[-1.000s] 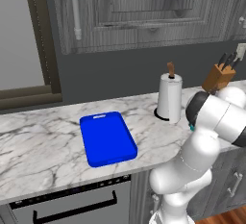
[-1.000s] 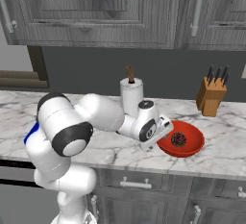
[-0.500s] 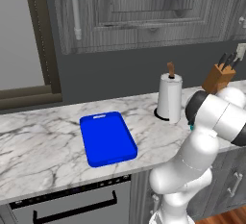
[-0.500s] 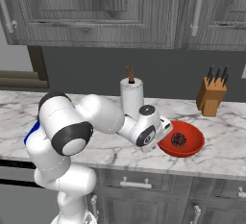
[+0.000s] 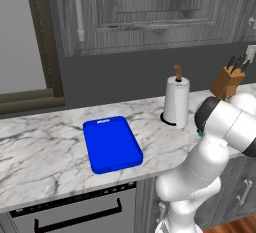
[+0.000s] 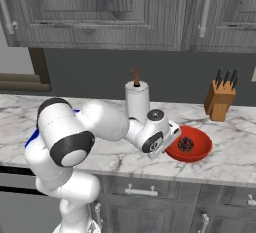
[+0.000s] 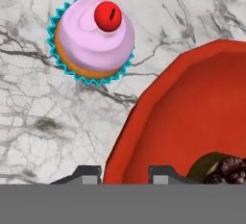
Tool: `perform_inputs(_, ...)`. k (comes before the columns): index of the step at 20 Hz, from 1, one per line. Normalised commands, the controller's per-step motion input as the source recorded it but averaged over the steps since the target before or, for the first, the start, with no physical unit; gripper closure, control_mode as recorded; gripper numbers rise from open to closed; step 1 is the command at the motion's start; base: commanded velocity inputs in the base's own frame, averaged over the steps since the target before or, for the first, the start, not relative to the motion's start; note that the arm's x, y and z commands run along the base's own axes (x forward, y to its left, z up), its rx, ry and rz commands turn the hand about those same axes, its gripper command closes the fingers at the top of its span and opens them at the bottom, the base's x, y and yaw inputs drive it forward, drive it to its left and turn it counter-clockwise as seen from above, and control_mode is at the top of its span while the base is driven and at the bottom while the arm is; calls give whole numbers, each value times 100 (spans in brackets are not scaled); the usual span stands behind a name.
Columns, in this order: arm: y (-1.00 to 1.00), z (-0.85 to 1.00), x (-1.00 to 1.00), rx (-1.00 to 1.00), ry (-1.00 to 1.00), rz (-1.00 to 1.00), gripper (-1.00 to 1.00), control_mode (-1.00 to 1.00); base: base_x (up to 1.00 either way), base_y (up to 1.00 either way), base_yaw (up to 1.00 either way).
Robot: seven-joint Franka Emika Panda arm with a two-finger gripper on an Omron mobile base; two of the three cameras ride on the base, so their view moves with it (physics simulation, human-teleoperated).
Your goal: Place the bowl with cake and the cupcake onto the tray.
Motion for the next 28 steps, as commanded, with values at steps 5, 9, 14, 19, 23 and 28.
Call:
perform_inputs(5,0,27,-33,0,-11,3,100,-100,0,0,0)
perform_inputs(9,0,32,-36,0,-9,0,100,-100,0,0,0)
perform_inputs(14,0,36,-40,0,-11,0,100,-100,0,0,0)
perform_inputs(19,11,37,-35,-1,0,2,100,-100,0,0,0)
perform_inputs(23,24,35,-38,-4,0,12,100,-100,0,0,0)
perform_inputs(28,37,28,-39,-13,0,17,100,-100,0,0,0)
